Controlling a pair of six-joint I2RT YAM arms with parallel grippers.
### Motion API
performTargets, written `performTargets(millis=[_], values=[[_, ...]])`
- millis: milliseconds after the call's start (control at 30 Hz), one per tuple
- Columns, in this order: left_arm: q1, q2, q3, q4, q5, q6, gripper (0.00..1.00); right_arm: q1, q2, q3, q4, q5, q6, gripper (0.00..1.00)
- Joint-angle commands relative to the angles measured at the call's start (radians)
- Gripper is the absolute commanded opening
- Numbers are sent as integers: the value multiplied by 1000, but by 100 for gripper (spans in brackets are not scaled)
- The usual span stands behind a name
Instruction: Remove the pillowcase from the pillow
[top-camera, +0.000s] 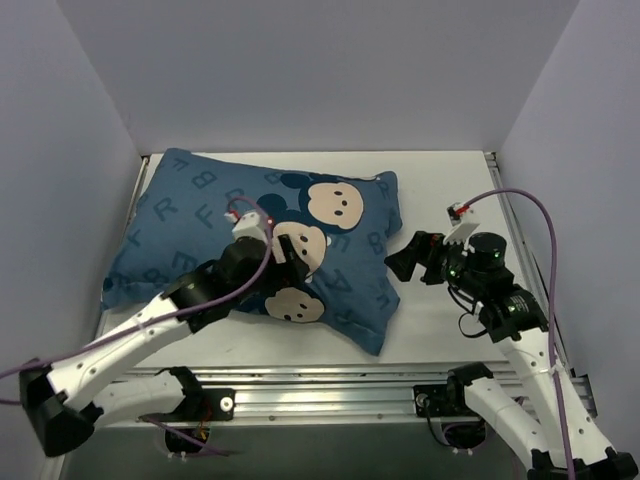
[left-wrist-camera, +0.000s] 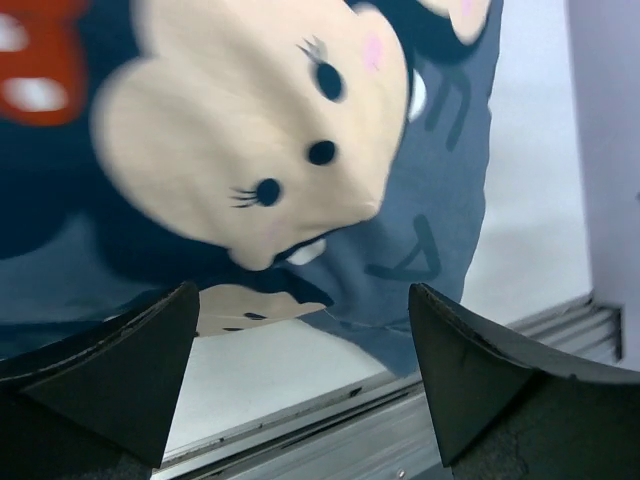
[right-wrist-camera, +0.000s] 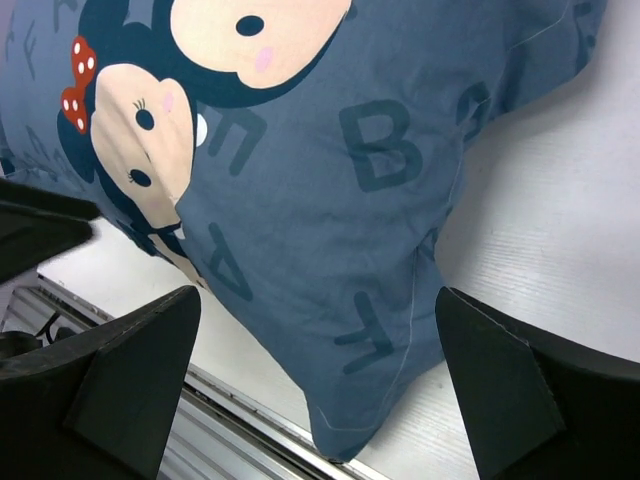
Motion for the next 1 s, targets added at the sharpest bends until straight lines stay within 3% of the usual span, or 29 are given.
performTargets(millis=[0,133,300,433,533,633,767,967], values=[[33,-188,-92,-140,-181,-132,94,44,81,-21,126,20,26,100],[182,-303,-247,-152,-100,-213,94,162,185,-15,162,111,33,100],[415,-417,-409,-54,23,-193,94,314,244,-46,237,171,66,100],[591,-388,-489,95,196,-120,94,382,271,-96,334,186,95,100],[688,-276,-498,279,303,-87,94,443,302,-133,388,215,112,100],[707,-130,-456,464,391,-54,94,495,345,-159,434,254,134,100],[707,43,-341,578,462,-29,94,549,372,-187,497,289,163,100],[721,33,-322,676,511,-57,94,600,402,-189,557,308,192,100]])
